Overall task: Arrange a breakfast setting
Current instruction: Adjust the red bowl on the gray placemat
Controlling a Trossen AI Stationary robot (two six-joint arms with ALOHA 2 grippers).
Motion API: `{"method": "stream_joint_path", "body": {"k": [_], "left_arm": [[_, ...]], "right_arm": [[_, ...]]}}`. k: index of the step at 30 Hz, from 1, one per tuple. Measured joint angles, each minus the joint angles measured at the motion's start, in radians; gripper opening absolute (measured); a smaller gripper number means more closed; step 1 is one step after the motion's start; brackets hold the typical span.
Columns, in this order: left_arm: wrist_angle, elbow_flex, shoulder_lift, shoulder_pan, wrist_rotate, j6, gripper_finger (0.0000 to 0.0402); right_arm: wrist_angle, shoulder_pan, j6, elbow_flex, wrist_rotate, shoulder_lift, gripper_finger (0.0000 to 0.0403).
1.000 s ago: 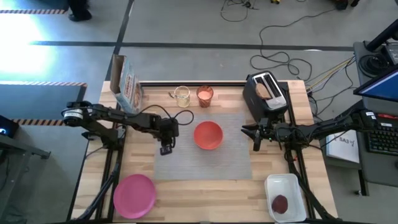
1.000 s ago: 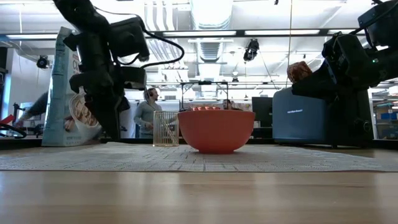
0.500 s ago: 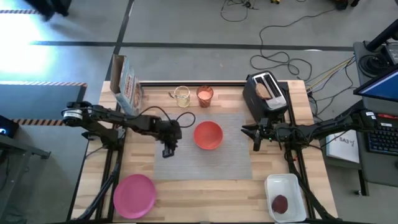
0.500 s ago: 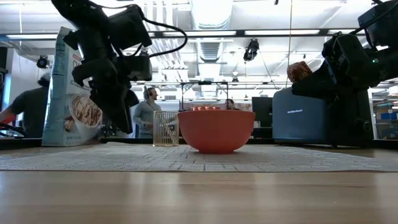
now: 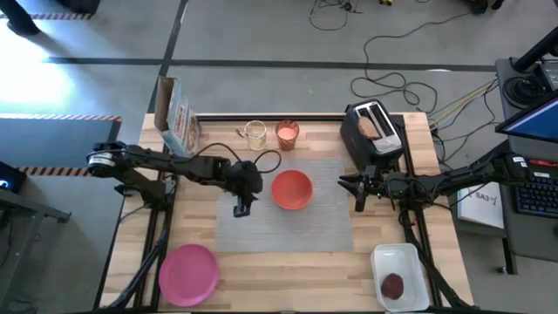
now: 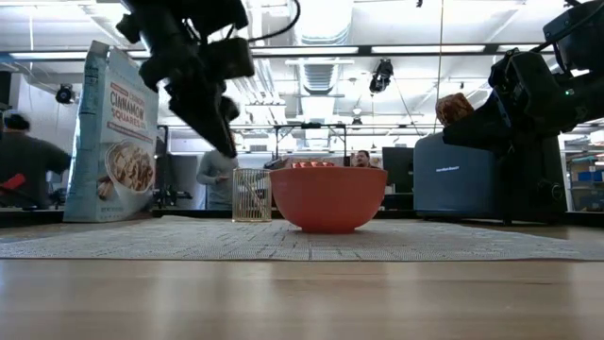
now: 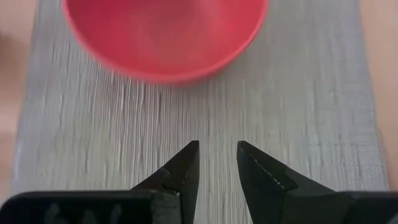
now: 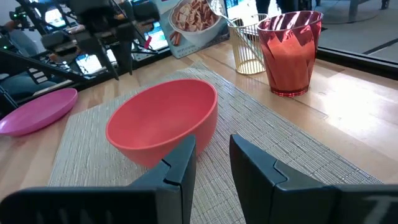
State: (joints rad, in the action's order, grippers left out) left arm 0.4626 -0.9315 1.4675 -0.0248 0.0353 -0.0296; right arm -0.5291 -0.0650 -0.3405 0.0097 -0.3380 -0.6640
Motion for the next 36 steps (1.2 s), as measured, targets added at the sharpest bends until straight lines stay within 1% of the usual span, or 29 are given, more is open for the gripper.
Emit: {"method": "stream_joint_path", "body": {"k": [4,9,16,20,24,29,36], "left_arm": [[-0.028,-0.029,0.012,0.011,0.000,-0.065,0.0091],[-0.134,-0.040,0.047,0.026,0.004,-0.130,0.0094],[-0.242,-0.045,0.140,0.034,0.028,-0.132,0.0125],[-0.212,-0.104,0.184,0.044,0.031,-0.143,0.0142],[-0.165,-0.164,0.242,0.050,0.036,-0.146,0.0150],[-0.104,-0.234,0.314,0.060,0.036,-0.146,0.0151],[-0.092,-0.271,0.345,0.063,0.035,-0.164,0.0151]], "right_arm": [[0.000,0.000,0.000,0.000,0.000,0.000,0.0086],[0.000,0.000,0.000,0.000,0.000,0.000,0.0086],[0.000,0.000,0.000,0.000,0.000,0.000,0.0086],[0.000,0.000,0.000,0.000,0.000,0.000,0.0086],[0.000,0.000,0.000,0.000,0.000,0.000,0.0086],[0.000,0.000,0.000,0.000,0.000,0.000,0.0086],[0.000,0.000,0.000,0.000,0.000,0.000,0.0086]]}}
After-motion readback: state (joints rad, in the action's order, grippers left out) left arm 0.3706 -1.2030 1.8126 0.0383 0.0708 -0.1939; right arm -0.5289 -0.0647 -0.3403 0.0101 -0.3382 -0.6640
